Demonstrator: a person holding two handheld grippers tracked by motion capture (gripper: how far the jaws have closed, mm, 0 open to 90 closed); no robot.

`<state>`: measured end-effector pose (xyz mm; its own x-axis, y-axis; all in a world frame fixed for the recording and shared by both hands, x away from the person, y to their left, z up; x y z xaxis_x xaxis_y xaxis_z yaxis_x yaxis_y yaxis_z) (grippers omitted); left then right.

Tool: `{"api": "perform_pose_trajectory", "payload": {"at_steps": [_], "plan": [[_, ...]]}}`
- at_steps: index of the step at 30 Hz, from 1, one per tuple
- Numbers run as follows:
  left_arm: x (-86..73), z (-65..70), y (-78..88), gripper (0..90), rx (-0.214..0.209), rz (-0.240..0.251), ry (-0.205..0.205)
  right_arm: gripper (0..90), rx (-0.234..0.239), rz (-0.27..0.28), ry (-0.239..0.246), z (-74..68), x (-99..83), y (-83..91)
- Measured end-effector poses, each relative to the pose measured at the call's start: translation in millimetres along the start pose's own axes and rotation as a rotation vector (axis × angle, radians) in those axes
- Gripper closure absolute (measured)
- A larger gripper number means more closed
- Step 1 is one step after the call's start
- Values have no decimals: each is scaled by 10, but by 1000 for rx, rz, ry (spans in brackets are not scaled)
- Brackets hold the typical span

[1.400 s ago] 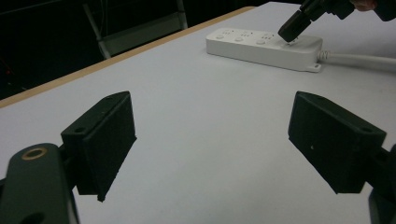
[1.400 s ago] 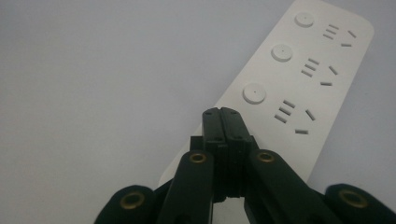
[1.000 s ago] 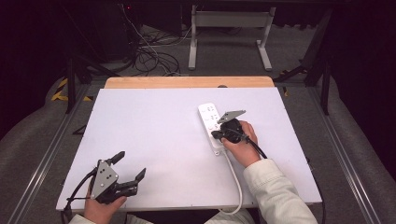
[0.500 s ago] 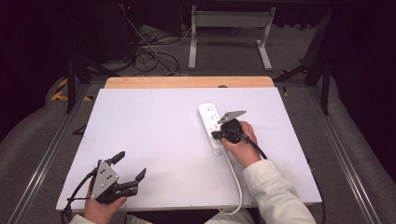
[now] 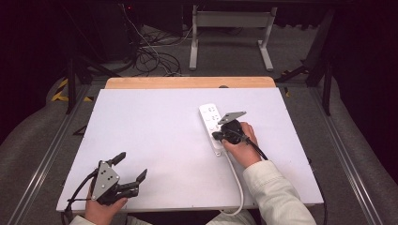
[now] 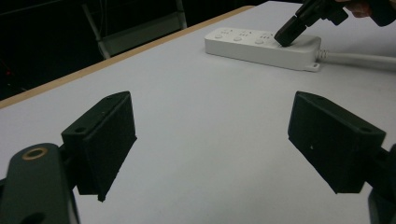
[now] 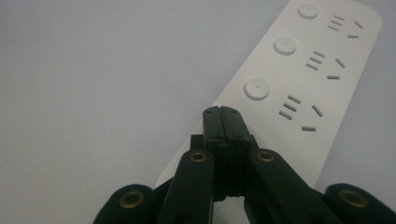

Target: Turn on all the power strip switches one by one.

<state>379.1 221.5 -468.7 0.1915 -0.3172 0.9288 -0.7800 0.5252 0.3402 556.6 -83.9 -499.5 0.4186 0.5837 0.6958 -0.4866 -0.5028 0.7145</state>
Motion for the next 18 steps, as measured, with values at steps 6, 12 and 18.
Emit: {"api": "perform_pose_trajectory", "payload": {"at_steps": [6,12,18], "plan": [[10,-8,14,153,7,4,-5,900,-1,0,-12,10,17,7],[2,-6,2,153,2,-1,5,900,17,124,-35,37,158,155],[9,-10,8,153,6,3,-3,900,1,123,-10,29,200,156]]}}
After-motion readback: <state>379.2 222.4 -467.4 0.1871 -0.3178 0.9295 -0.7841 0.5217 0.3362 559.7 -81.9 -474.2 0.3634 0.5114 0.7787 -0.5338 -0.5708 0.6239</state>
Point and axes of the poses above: each handheld gripper's, and its own axes: y roughly backward along the jaws, x roughly out of its top, z roughly to its right, the point moved 6 cm from there along -y, roughly forward along the jaws, and after that the axes turned 4 degrees about -x, right-handed, at the moved point
